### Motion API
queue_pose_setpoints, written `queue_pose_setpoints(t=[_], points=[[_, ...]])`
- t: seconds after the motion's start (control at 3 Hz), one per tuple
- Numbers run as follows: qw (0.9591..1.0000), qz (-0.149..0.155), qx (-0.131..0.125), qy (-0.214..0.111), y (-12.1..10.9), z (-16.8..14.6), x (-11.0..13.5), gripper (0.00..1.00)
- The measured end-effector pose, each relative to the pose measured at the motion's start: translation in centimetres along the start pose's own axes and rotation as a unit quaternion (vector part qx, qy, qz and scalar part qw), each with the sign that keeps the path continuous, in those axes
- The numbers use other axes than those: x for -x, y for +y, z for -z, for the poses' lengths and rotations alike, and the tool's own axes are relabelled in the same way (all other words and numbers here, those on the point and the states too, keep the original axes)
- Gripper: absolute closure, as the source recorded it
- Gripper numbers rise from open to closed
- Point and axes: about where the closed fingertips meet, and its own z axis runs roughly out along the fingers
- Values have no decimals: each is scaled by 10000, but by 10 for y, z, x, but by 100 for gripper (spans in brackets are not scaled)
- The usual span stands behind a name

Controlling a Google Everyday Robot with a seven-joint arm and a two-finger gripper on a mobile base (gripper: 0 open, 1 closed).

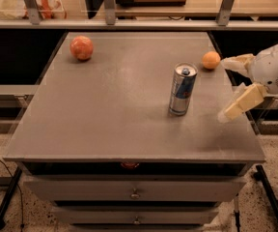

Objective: Knock redbull can over

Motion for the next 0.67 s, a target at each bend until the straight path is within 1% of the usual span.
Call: queue_pose_setpoints(t=[0.33,0.67], points=[[9999,-41,-23,-95,-1,0,2,0],[10000,-30,-13,-79,-1,-1,2,0]])
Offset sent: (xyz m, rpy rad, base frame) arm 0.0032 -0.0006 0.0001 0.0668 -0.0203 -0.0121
